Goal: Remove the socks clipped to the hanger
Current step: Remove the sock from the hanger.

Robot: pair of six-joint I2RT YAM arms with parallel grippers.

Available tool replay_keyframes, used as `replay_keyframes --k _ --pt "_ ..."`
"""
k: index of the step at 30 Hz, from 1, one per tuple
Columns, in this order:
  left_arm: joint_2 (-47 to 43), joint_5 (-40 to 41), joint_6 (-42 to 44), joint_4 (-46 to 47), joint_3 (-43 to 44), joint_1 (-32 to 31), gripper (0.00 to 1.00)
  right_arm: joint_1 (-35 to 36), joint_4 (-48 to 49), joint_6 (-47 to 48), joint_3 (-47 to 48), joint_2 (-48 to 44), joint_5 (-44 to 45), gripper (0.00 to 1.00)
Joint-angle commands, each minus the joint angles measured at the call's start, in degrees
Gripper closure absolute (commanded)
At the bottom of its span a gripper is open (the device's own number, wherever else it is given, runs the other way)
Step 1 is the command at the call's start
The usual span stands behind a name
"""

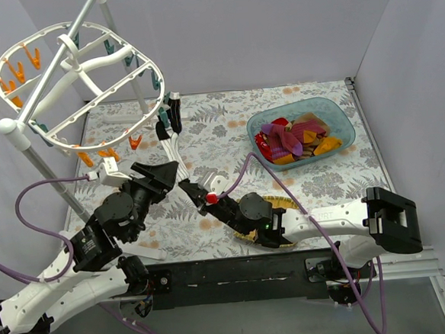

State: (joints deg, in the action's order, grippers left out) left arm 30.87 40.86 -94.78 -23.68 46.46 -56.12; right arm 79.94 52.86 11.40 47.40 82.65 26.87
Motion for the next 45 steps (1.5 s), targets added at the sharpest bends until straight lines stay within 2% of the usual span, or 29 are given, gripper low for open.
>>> replay_keyframes --k 1,8,19,21,23,24,26,29,31,32,33,37,39,45 --pt "2.7 3.0 2.1 2.5 0.4 -0.1 0.41 0.7 1.5 1.0 3.2 0.2 0.6 0.99" --pt "7.6 4.8 5.4 5.6 1.7 0.0 0.48 1.0 0.8 0.9 3.3 0.5 0.6 0.99" --pt "11.1 0.4 4.2 5.5 1.4 4.5 0.62 1.0 0.1 1.0 2.9 -0.5 0.8 0.99" --pt "10.8 -0.4 4.5 6.4 0.6 5.3 0.72 1.0 -0.4 0.8 2.9 -0.5 0.5 0.99" --pt "10.2 -1.3 5.2 7.2 0.3 5.8 0.88 1.0 -1.0 0.6 3.2 -0.2 0.2 0.99" --pt "9.9 -1.6 5.6 7.8 0.0 5.8 1.0 1.0 -2.4 0.6 3.5 -0.3 0.1 0.99" --pt "8.6 -2.6 6.6 8.1 0.0 5.8 1.0 1.0 -4.2 0.2 4.3 -0.5 0.0 0.99" --pt "6.6 -3.1 7.1 7.1 -0.1 5.8 1.0 0.2 -7.7 -0.3 4.8 -2.7 1.3 0.74" --pt "5.5 -4.3 7.0 5.8 0.2 5.8 1.0 -1.4 -11.0 -2.7 4.0 -4.8 -4.3 0.66" --pt "4.6 -4.6 6.5 5.2 0.2 5.8 1.0 -4.2 -12.2 -5.9 3.7 -6.9 -7.7 0.59" --pt "4.5 -5.6 6.2 4.1 0.3 5.8 1.0 -5.7 -12.9 -7.4 3.1 -7.9 -13.8 0.54" --pt "2.9 -7.7 3.3 1.4 -0.4 5.8 1.0 -13.9 -13.9 -12.6 1.6 -12.4 -26.2 0.52" --pt "1.7 -8.6 1.4 0.4 -0.8 5.8 1.0 -16.8 -13.1 -15.7 1.7 -13.0 -33.6 0.46" --pt "-0.3 -11.0 -1.6 -2.4 -0.6 5.8 1.0 -27.7 -9.5 -24.7 8.2 -6.4 -50.5 0.41"
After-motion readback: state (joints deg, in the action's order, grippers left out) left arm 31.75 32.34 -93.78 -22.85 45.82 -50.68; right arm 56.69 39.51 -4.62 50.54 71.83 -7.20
